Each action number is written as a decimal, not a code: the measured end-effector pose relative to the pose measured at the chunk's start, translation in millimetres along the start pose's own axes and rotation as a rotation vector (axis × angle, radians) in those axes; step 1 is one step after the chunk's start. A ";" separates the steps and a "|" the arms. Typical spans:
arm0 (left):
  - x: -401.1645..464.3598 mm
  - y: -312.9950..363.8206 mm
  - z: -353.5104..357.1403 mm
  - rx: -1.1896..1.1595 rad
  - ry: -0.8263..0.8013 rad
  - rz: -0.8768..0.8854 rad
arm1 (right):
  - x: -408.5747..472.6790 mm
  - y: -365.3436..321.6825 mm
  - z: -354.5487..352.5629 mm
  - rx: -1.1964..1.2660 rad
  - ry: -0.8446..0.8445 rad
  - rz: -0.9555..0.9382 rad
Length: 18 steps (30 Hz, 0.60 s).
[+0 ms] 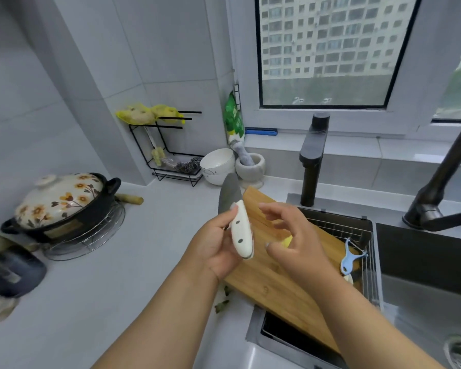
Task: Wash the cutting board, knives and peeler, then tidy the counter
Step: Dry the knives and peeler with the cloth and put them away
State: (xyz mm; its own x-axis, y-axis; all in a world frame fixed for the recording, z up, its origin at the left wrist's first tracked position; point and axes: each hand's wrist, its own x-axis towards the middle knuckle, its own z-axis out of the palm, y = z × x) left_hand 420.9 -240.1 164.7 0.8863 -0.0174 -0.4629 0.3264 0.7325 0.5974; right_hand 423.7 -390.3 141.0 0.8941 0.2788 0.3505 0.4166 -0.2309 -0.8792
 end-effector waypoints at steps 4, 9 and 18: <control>-9.3 13.5 -3.8 -0.066 0.072 0.077 | 5.4 -19.7 17.5 -0.009 -0.012 -0.225; -23.8 31.8 -23.1 -0.166 0.038 0.102 | 18.4 -32.5 59.5 0.033 0.071 -0.321; -62.4 85.1 -88.8 -0.225 0.128 0.139 | 26.0 -72.9 149.6 0.022 0.029 -0.394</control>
State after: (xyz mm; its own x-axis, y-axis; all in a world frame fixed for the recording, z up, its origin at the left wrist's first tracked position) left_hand 364.2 -116.3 186.4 0.8642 0.1687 -0.4741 0.1115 0.8545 0.5074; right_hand 391.9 -226.8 166.0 0.6710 0.3158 0.6709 0.7253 -0.0919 -0.6822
